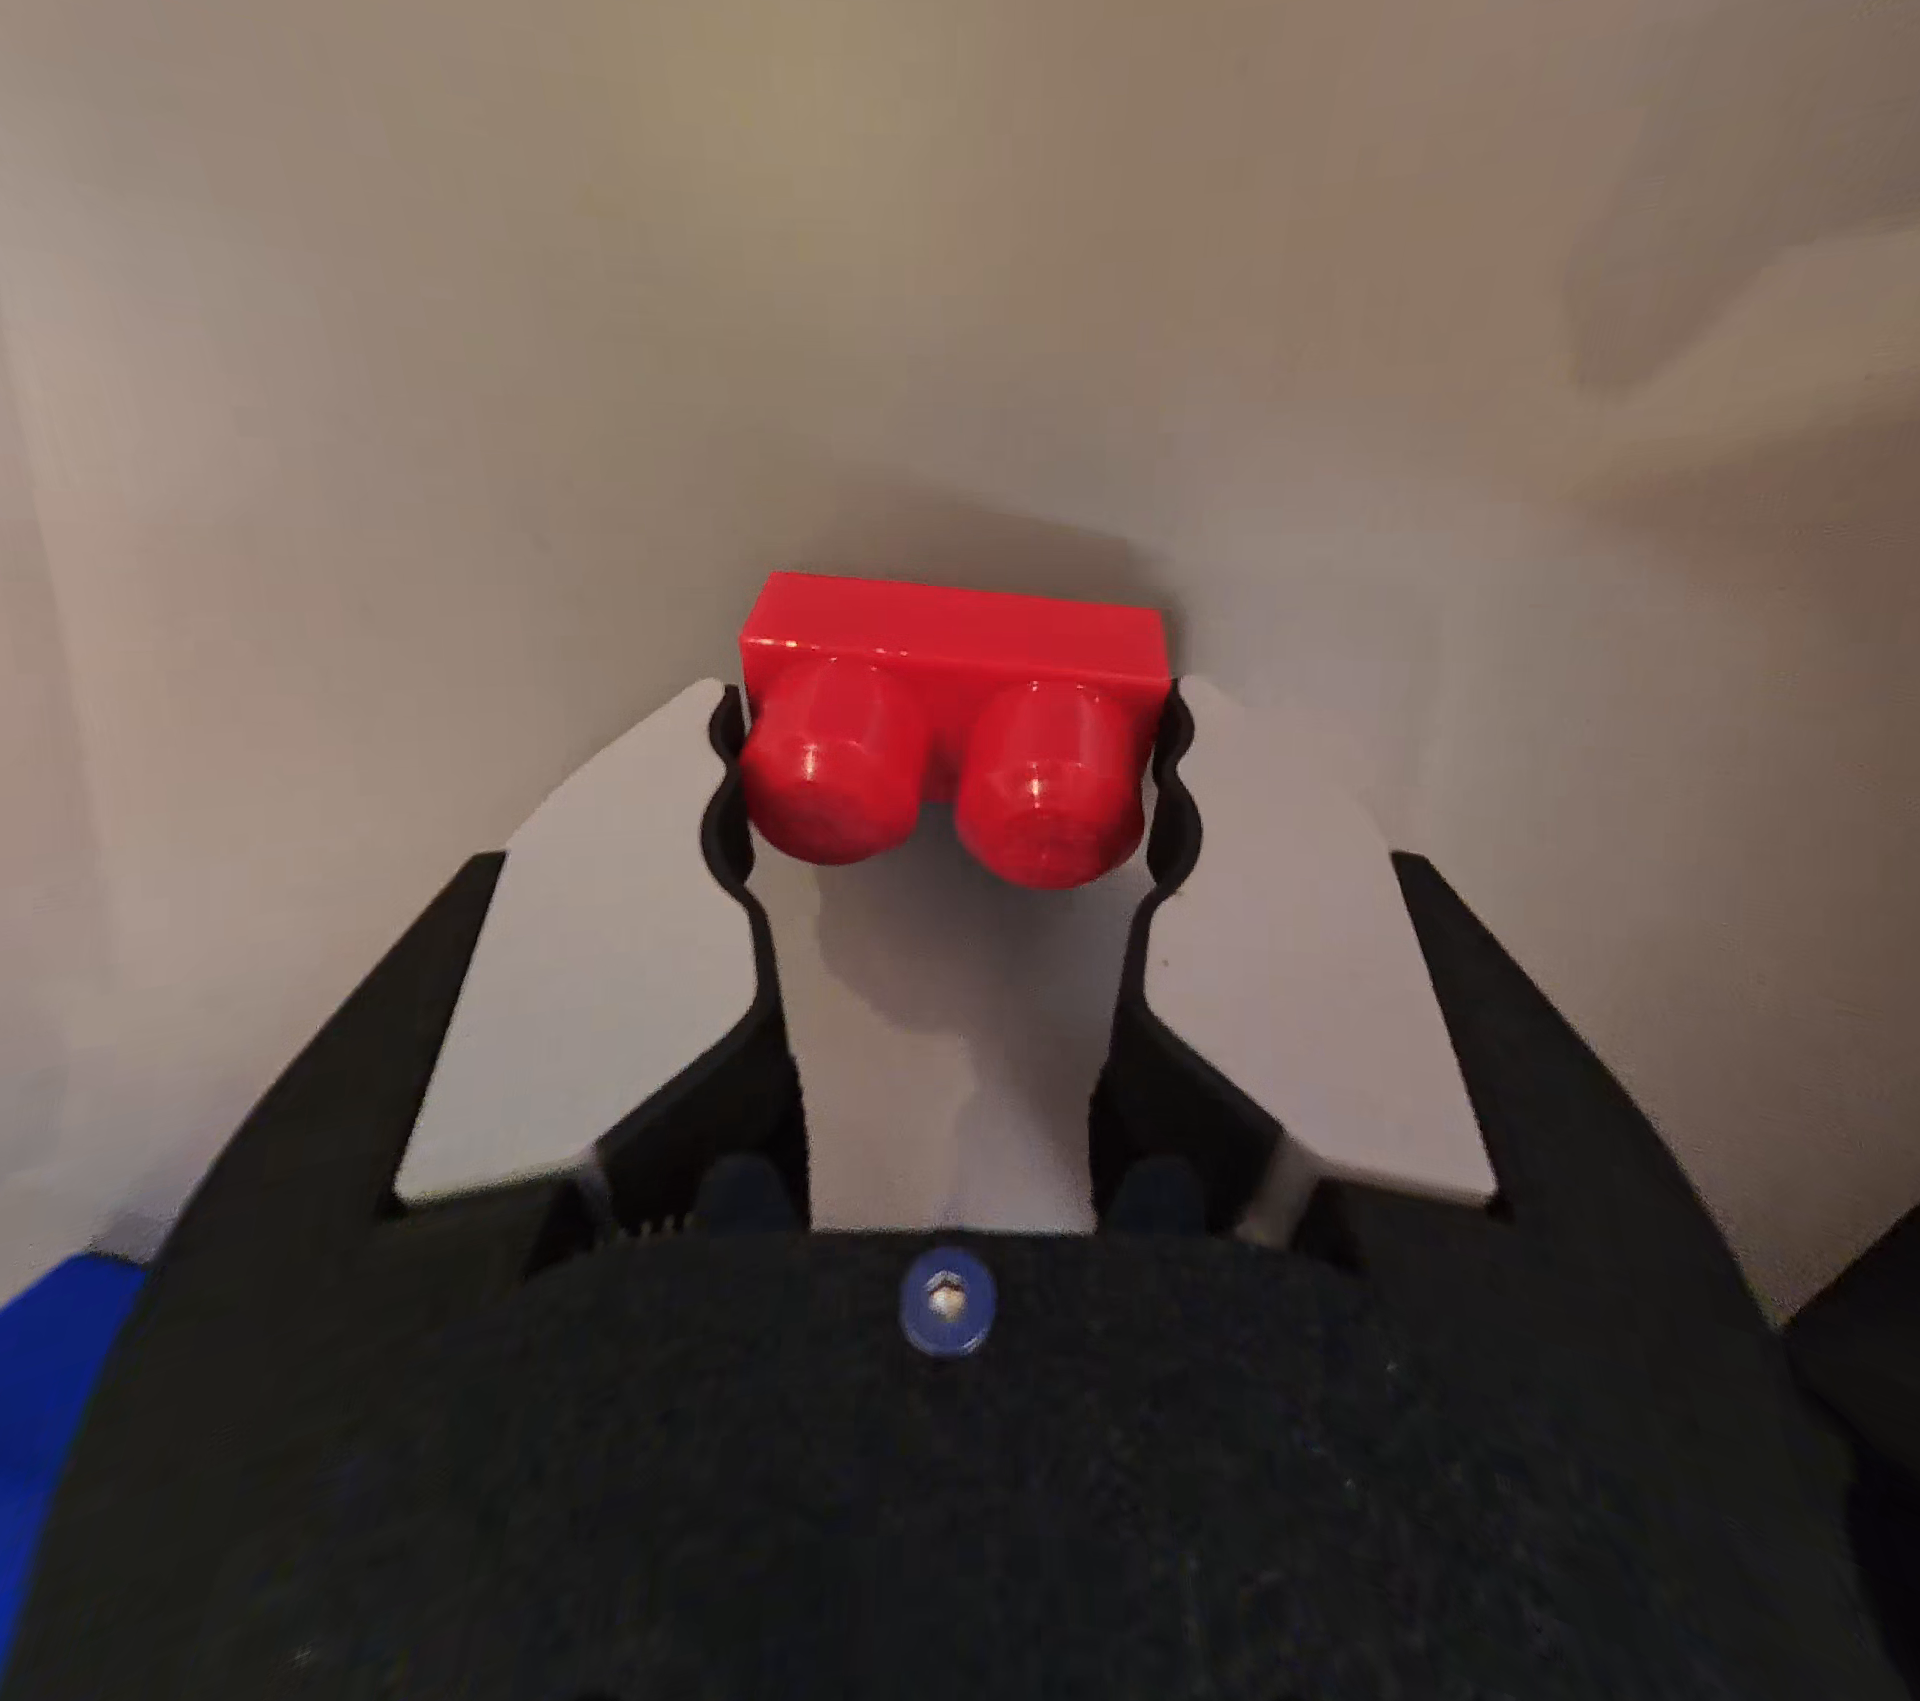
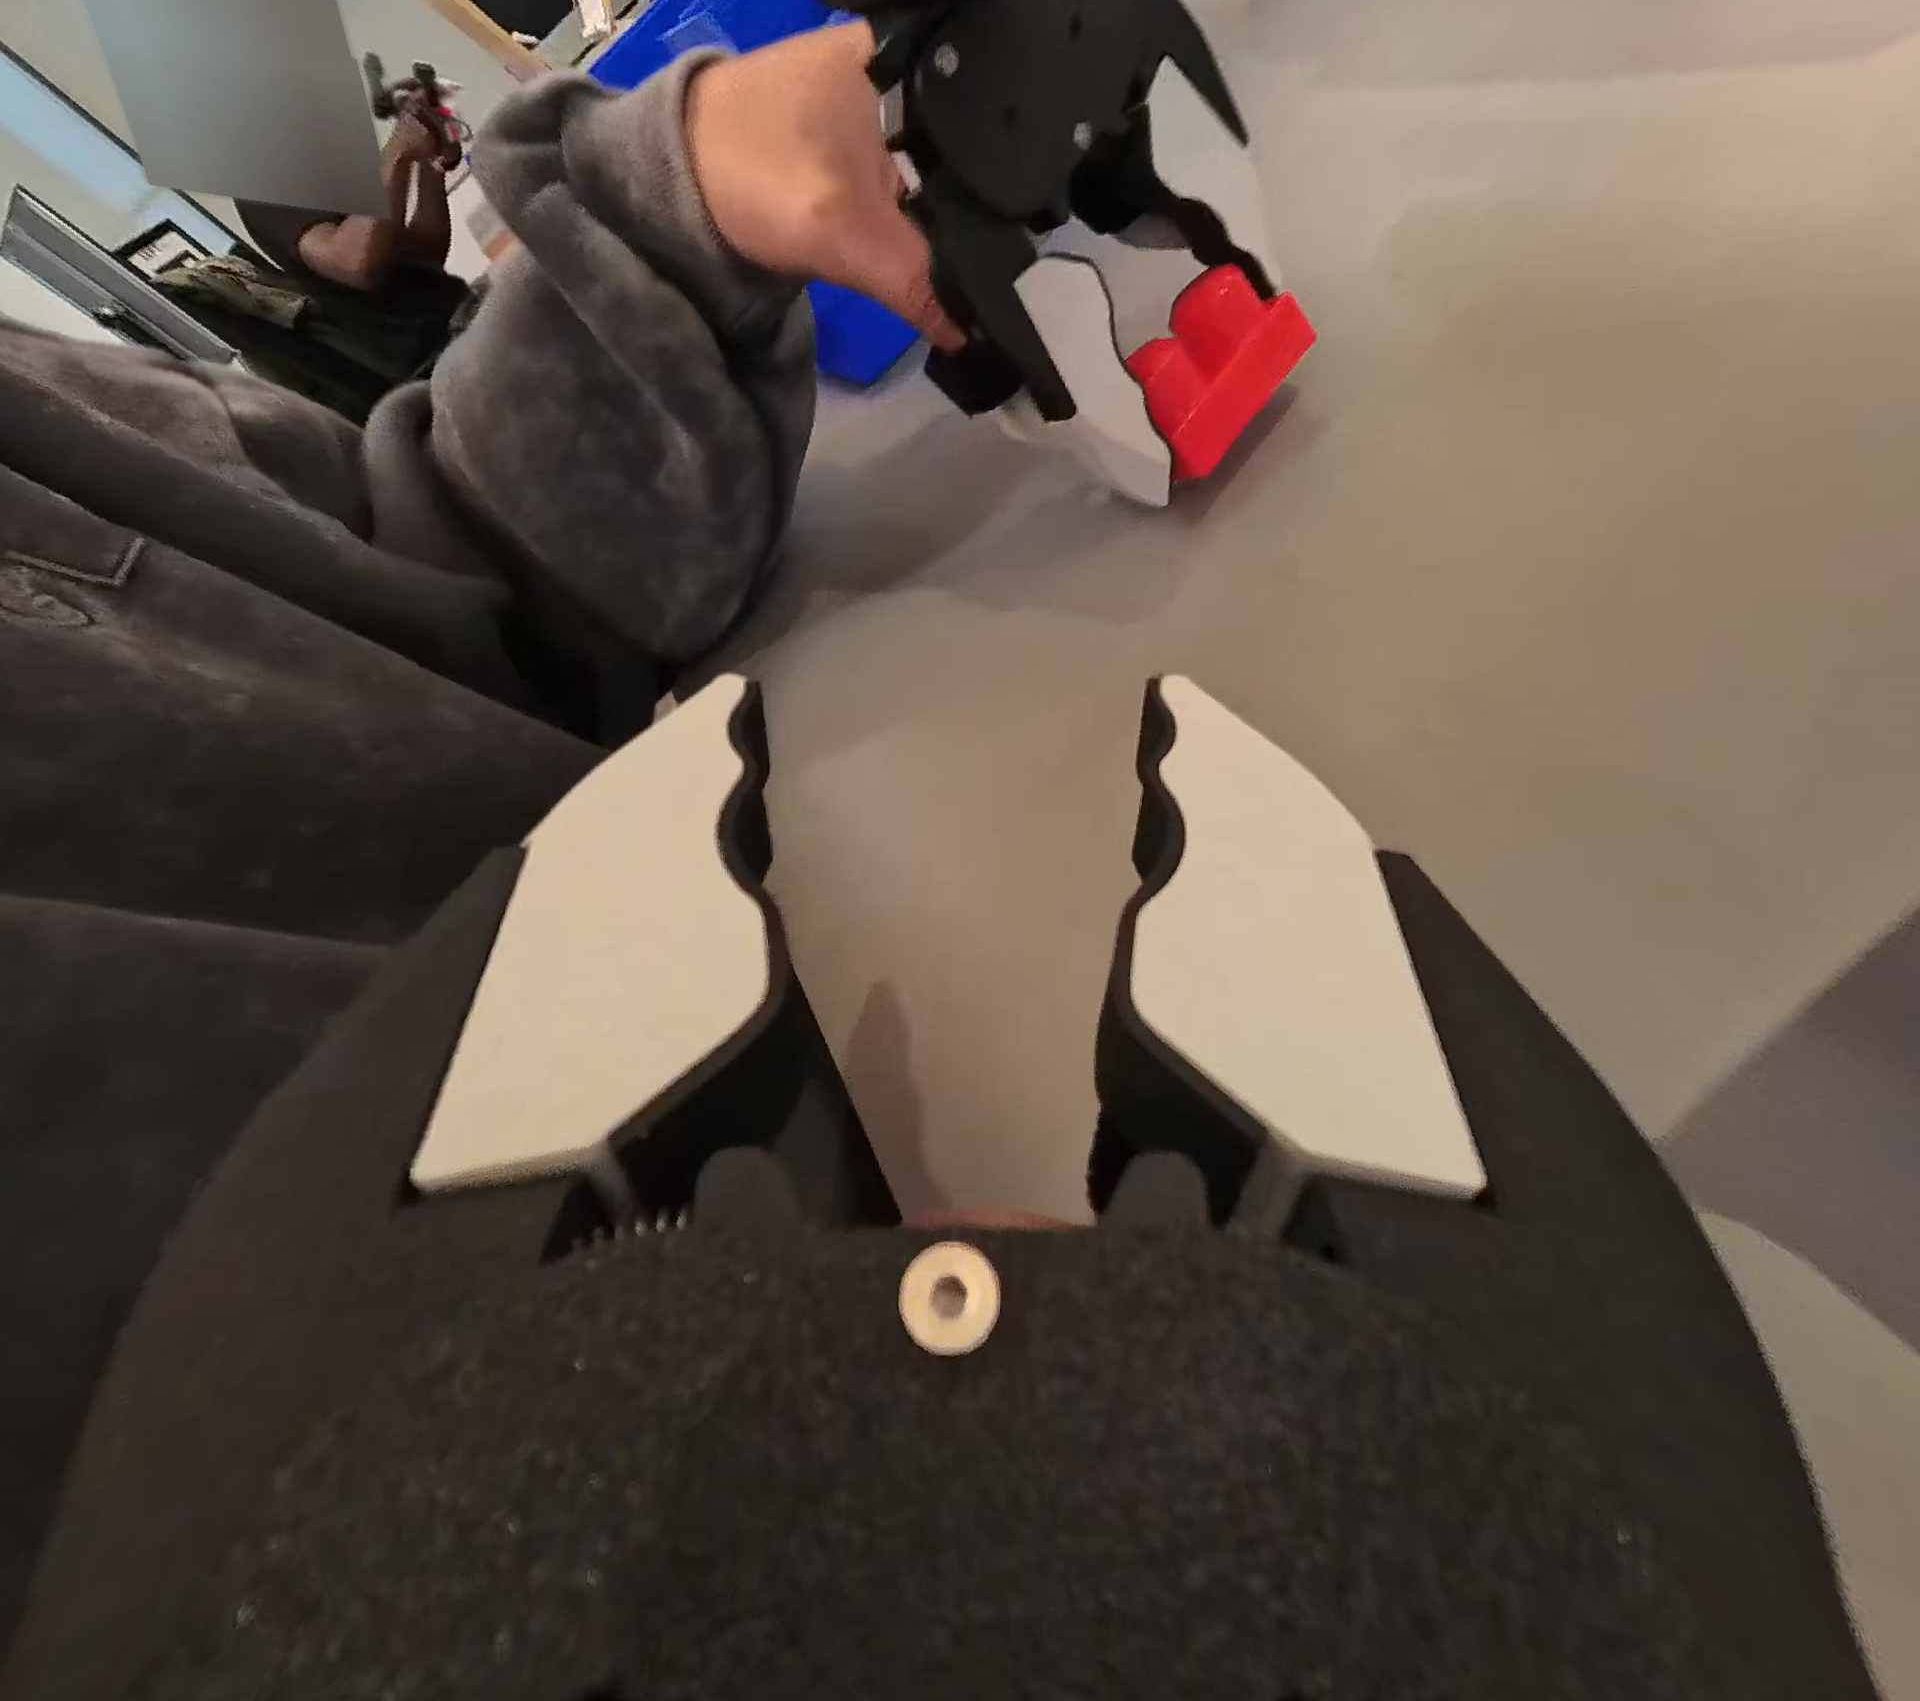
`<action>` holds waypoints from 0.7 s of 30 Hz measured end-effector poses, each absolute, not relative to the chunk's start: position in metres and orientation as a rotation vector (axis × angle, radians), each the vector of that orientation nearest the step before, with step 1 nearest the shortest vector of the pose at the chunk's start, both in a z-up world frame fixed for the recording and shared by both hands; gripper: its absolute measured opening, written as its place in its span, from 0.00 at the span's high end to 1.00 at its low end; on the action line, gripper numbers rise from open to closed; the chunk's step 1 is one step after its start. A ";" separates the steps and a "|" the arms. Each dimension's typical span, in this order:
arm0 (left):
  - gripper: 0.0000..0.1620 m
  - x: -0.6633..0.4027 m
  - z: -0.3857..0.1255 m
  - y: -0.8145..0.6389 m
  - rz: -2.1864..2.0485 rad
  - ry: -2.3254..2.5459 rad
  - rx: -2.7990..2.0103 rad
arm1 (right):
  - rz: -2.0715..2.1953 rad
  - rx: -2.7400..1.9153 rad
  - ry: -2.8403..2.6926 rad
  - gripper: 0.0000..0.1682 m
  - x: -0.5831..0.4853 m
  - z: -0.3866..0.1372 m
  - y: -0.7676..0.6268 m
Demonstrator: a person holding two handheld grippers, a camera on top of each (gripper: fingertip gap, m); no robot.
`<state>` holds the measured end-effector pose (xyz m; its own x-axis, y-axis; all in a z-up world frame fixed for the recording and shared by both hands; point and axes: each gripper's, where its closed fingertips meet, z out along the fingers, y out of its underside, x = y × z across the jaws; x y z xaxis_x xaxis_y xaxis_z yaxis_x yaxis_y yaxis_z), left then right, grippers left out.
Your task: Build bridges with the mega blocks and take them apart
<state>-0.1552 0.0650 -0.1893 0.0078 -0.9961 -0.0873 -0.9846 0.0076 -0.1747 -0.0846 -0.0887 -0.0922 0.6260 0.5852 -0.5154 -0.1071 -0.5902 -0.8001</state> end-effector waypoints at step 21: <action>0.50 -0.159 -0.135 0.056 -0.504 1.643 -2.030 | 0.708 -2.009 -0.614 0.47 -0.069 -0.101 -0.073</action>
<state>-0.1587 0.0556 -0.1353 0.2123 -0.9771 -0.0136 -0.8015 -0.1662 -0.5745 -0.0687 -0.0734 -0.1009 0.7136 0.6571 -0.2427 0.1470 -0.4792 -0.8653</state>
